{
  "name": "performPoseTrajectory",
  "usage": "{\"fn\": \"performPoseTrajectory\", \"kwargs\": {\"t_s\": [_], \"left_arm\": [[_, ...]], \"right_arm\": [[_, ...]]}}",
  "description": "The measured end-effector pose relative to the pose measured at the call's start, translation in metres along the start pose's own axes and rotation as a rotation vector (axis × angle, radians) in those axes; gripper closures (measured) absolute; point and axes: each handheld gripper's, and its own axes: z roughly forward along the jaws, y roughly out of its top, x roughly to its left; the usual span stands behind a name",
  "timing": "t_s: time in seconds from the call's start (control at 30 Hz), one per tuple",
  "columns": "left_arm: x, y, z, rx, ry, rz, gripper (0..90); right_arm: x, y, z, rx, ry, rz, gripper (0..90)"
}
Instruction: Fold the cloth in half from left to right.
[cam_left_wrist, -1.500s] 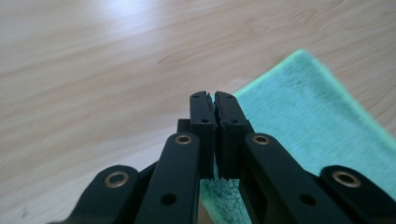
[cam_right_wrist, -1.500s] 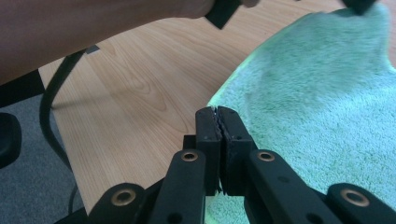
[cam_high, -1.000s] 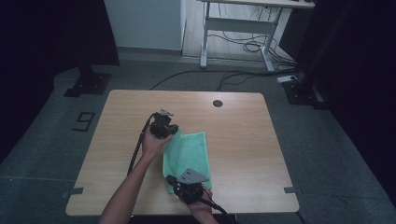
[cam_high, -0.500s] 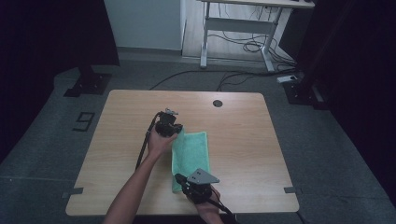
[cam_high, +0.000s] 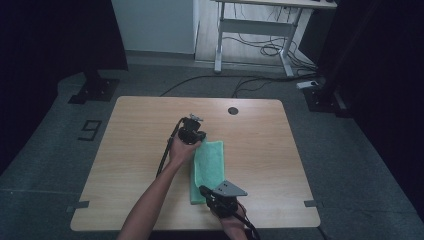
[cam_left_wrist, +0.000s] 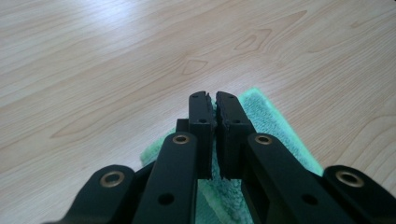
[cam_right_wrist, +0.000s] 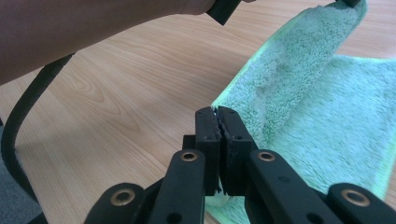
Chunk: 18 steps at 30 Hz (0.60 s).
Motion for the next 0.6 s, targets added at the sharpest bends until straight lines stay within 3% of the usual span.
{"fn": "performPoseTrajectory", "kwargs": {"t_s": [0.33,0.43,0.5,0.53,0.57,0.6], "left_arm": [[-0.016,0.007,0.030,0.048,-0.011,0.020,85.4],[-0.020,0.007,0.039,0.060,0.001,0.016,83.4],[-0.022,0.006,0.044,0.056,0.000,0.000,77.5],[-0.023,0.006,0.045,0.052,-0.022,0.000,73.8],[-0.024,0.006,0.044,0.048,-0.029,0.001,66.2],[-0.025,0.005,0.042,0.037,-0.016,0.011,65.1]], "right_arm": [[-0.018,-0.011,-0.011,0.025,-0.045,0.051,86.5],[-0.024,-0.015,-0.013,0.046,-0.061,0.066,82.1],[-0.027,-0.018,-0.013,0.063,-0.088,0.066,79.5],[-0.028,-0.019,-0.014,0.068,-0.099,0.063,76.6],[-0.029,-0.021,-0.015,0.076,-0.128,0.061,71.6],[-0.029,-0.022,-0.016,0.080,-0.147,0.054,71.0]]}}
